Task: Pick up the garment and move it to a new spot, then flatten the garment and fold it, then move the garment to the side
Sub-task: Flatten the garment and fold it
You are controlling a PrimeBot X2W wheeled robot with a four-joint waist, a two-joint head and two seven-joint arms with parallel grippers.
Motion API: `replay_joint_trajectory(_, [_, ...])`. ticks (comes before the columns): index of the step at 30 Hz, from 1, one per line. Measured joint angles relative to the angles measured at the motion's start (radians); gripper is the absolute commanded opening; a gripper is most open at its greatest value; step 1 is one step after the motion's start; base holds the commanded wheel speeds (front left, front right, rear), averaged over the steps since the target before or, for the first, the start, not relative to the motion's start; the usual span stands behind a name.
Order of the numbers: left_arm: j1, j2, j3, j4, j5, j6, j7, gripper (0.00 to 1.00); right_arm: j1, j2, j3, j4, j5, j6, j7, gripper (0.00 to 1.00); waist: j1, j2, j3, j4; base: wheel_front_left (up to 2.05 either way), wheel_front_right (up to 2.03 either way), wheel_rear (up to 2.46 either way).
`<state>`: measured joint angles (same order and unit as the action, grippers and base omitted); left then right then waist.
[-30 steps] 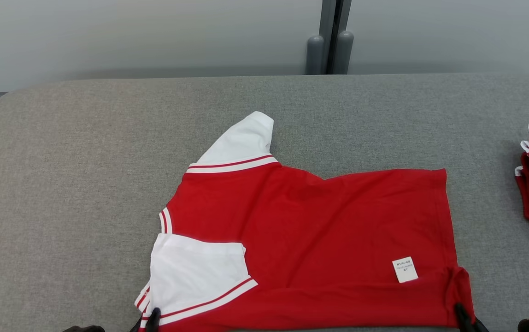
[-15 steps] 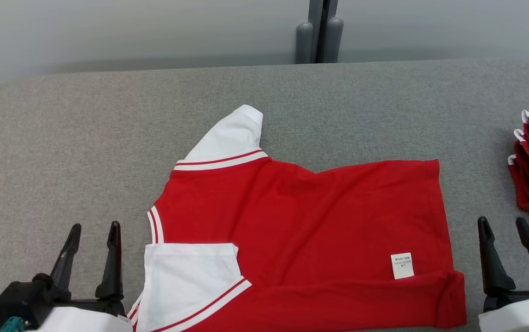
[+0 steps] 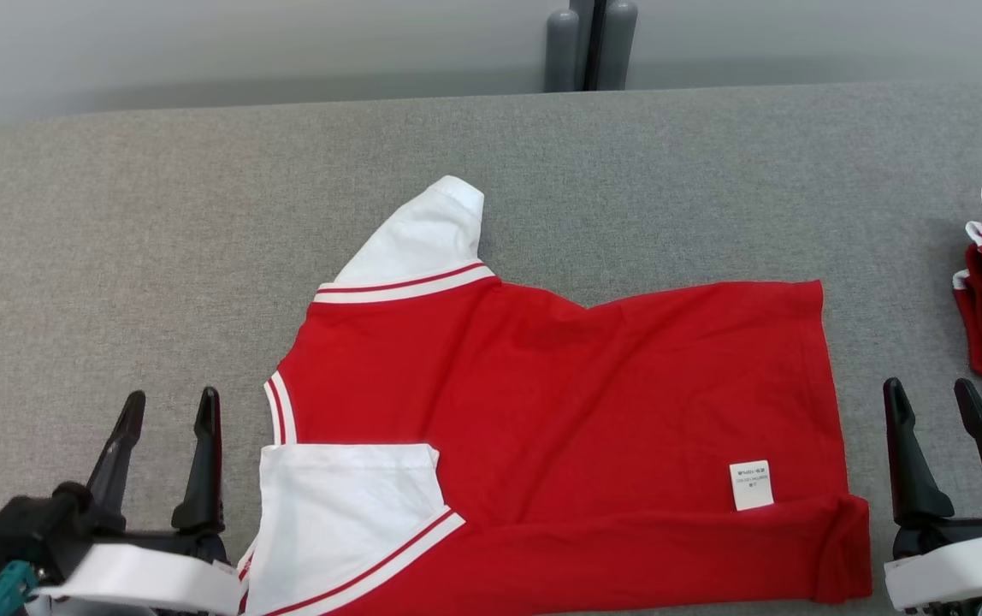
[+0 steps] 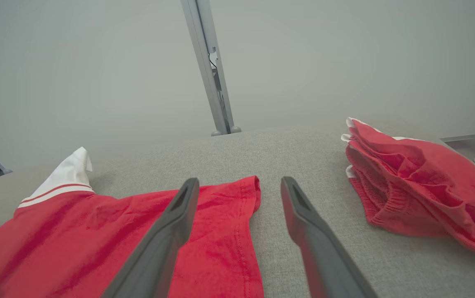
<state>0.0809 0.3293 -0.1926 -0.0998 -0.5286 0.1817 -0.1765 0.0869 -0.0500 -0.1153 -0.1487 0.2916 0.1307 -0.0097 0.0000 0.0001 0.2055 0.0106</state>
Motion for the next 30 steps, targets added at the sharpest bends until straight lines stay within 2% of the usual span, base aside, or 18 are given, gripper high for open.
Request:
replay_joint_trajectory(5, [-0.1, 0.016, -0.005, -0.013, -0.001, -0.025, 0.019, 1.0, -0.027, 0.0, -0.002, -0.008, 0.001, 0.0, -0.001, 1.0, 0.0, 0.0, 0.032, -0.001, 0.0, 0.0, 0.0])
replay_joint_trajectory(12, [-0.412, 0.032, -0.05, 0.029, 0.0, -0.113, 0.082, 1.0, -0.088, 0.0, 0.007, -0.018, 0.004, 0.0, -0.005, 1.0, 0.0, 0.0, 0.114, -0.006, 0.0, 0.0, 0.0])
replay_joint_trajectory(19, [-0.647, 0.006, -0.135, 0.244, -0.04, -0.225, 0.216, 1.0, -0.167, 0.0, 0.044, 0.029, 0.011, 0.0, -0.039, 1.0, 0.0, 0.0, 0.209, -0.038, 0.0, 0.0, 0.0])
replay_joint_trajectory(24, [-0.723, -0.007, -0.177, 0.428, -0.06, -0.261, 0.278, 1.0, -0.193, 0.001, 0.056, 0.076, 0.016, 0.0, -0.063, 1.0, 0.0, 0.0, 0.25, -0.068, 0.0, 0.0, 0.0])
replay_joint_trajectory(27, [-0.756, -0.029, -0.197, 0.51, -0.092, -0.284, 0.293, 1.0, -0.206, 0.001, 0.056, 0.101, 0.016, 0.0, -0.076, 1.0, 0.0, 0.0, 0.262, -0.08, 0.0, 0.0, 0.0])
replay_joint_trajectory(30, [-0.772, -0.029, -0.217, 0.556, -0.103, -0.294, 0.316, 1.0, -0.213, 0.001, 0.054, 0.108, 0.016, 0.0, -0.079, 1.0, 0.0, 0.0, 0.263, -0.079, 0.0, 0.0, 0.0])
